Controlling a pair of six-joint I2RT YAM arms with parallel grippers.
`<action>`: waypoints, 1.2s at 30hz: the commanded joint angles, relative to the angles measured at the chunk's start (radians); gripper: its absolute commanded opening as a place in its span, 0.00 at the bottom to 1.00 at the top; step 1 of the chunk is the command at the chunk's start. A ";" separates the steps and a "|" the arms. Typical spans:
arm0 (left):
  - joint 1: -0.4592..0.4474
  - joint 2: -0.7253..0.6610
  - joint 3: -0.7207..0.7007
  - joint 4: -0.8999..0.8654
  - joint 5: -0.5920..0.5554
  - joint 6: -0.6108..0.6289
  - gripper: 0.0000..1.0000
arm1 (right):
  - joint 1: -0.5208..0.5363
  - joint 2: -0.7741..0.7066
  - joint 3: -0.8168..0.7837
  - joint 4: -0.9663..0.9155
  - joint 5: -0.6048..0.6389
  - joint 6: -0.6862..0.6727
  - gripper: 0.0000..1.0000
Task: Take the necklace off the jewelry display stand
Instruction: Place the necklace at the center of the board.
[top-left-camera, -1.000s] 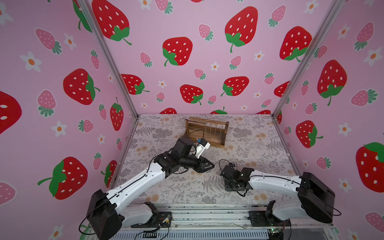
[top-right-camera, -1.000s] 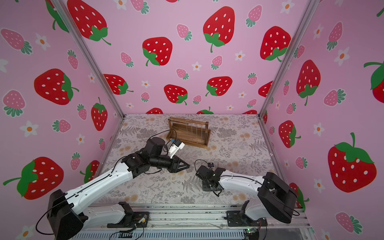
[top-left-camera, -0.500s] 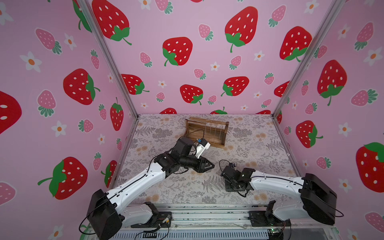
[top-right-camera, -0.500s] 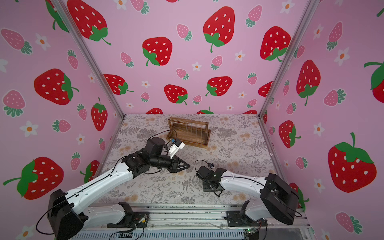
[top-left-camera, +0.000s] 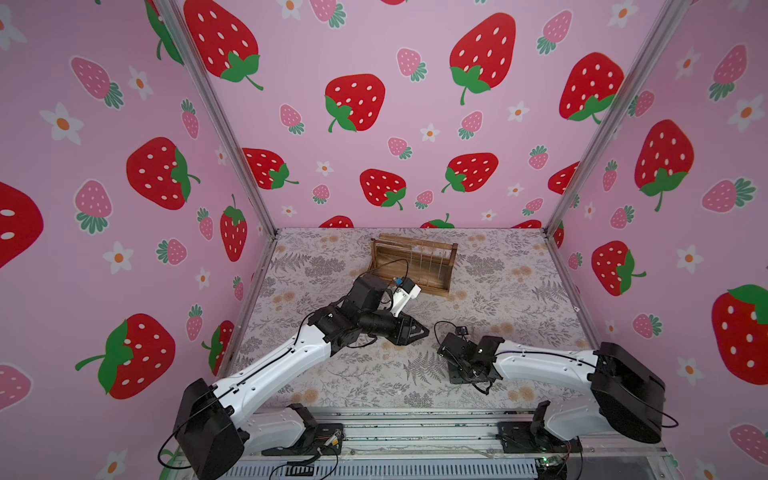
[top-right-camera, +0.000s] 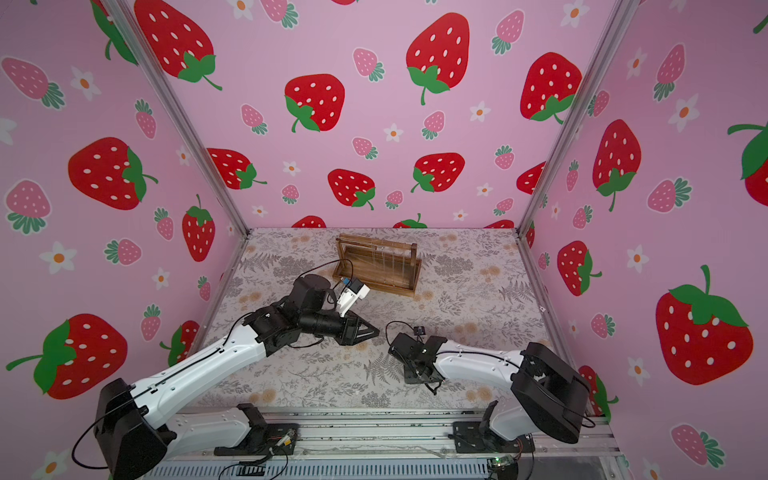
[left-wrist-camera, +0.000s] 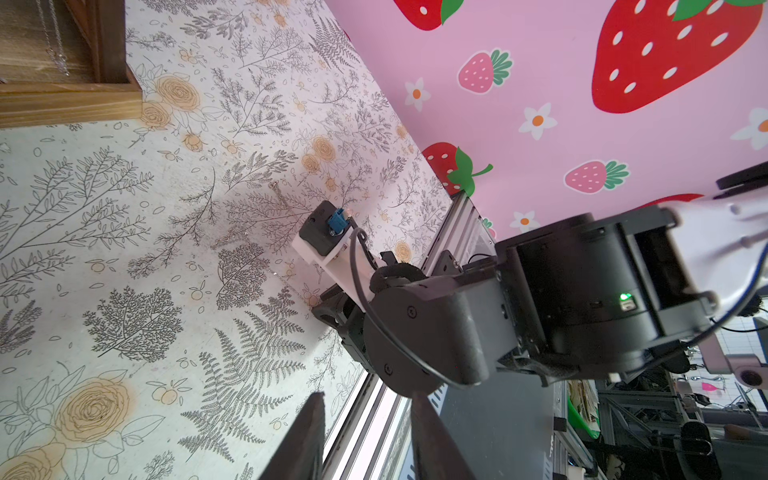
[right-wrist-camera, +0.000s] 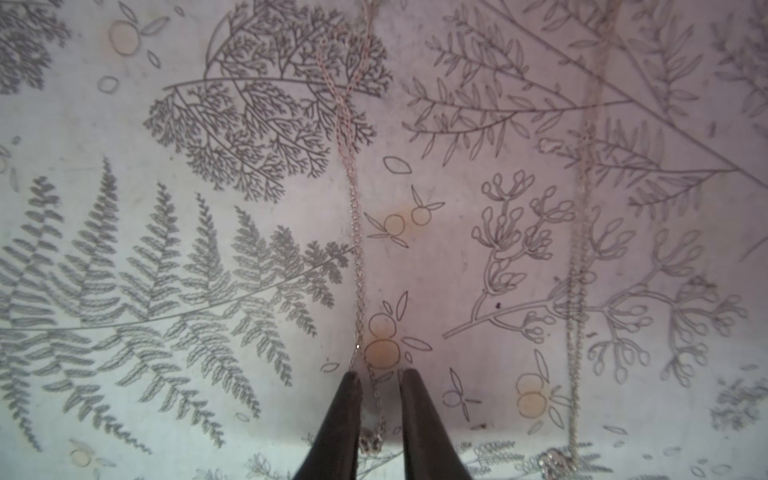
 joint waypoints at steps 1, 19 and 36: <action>-0.004 -0.009 0.011 -0.017 0.000 0.014 0.36 | 0.017 0.010 -0.006 -0.012 -0.014 0.015 0.18; -0.006 -0.019 -0.008 0.002 0.000 0.001 0.36 | 0.075 -0.018 -0.064 -0.022 -0.001 0.098 0.09; -0.014 -0.030 -0.012 0.006 -0.008 -0.005 0.36 | 0.116 -0.056 -0.099 -0.043 -0.003 0.153 0.09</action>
